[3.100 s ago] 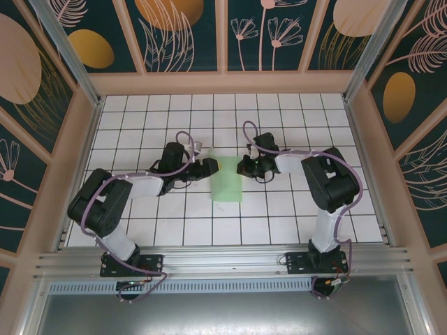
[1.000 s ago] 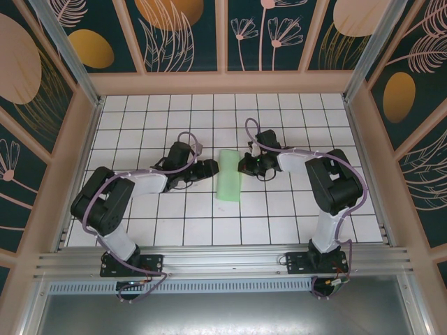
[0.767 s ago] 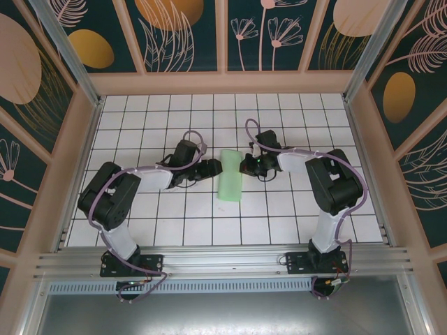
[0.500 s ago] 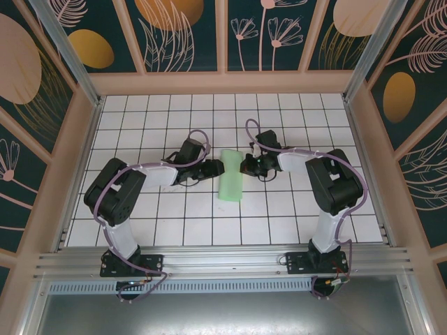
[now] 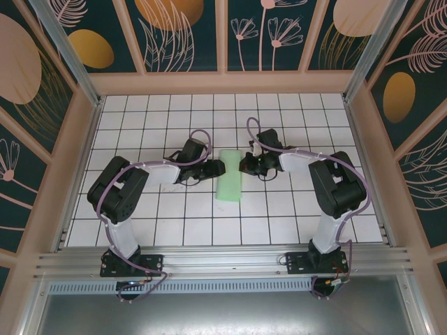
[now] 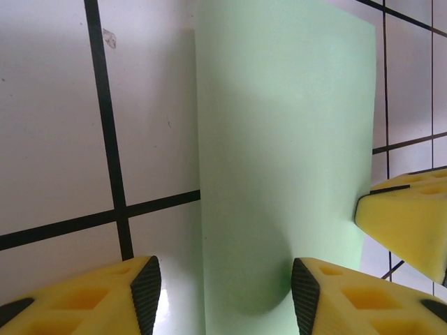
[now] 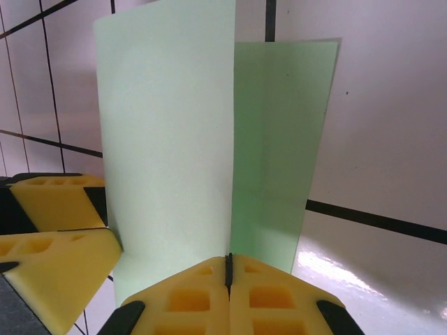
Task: Fold a paper plane with a square sheet of paper (fold left side to right side)
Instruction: First fold in half a square sheet of paper at the center of the table.
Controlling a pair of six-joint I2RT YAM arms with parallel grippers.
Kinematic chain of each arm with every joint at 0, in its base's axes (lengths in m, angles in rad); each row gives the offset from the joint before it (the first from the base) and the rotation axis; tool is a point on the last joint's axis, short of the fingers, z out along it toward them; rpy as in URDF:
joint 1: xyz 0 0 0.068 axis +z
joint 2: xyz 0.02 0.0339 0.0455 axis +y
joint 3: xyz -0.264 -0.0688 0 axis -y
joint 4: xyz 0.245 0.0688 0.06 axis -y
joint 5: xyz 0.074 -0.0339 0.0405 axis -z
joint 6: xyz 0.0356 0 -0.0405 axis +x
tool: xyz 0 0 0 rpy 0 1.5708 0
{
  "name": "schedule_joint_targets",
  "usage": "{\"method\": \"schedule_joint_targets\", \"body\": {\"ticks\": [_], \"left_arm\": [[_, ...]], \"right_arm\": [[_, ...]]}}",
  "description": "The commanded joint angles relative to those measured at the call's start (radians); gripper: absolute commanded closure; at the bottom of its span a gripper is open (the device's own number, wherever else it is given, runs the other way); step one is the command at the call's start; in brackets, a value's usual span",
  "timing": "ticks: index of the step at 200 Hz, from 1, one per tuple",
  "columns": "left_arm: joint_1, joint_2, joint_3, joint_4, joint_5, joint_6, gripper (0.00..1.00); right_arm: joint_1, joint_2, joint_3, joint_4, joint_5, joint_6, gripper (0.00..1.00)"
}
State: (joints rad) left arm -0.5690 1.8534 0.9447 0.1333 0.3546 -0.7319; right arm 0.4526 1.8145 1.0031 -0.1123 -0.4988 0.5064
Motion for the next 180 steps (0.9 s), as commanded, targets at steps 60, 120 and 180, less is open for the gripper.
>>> {"method": "schedule_joint_targets", "body": {"ticks": [60,120,180], "left_arm": [[-0.018,0.025,0.05,-0.024,-0.005,0.028,0.41],[-0.031,0.06,0.084,-0.072,-0.031,0.049,0.47],[-0.039,0.081,0.104,-0.127,-0.075,0.07,0.5]], "right_arm": [[0.014,-0.017,-0.035,0.003,-0.011,0.014,0.98],[0.015,-0.003,-0.04,-0.003,0.009,0.009,0.97],[0.014,0.003,-0.042,-0.01,0.025,0.004,0.95]]}}
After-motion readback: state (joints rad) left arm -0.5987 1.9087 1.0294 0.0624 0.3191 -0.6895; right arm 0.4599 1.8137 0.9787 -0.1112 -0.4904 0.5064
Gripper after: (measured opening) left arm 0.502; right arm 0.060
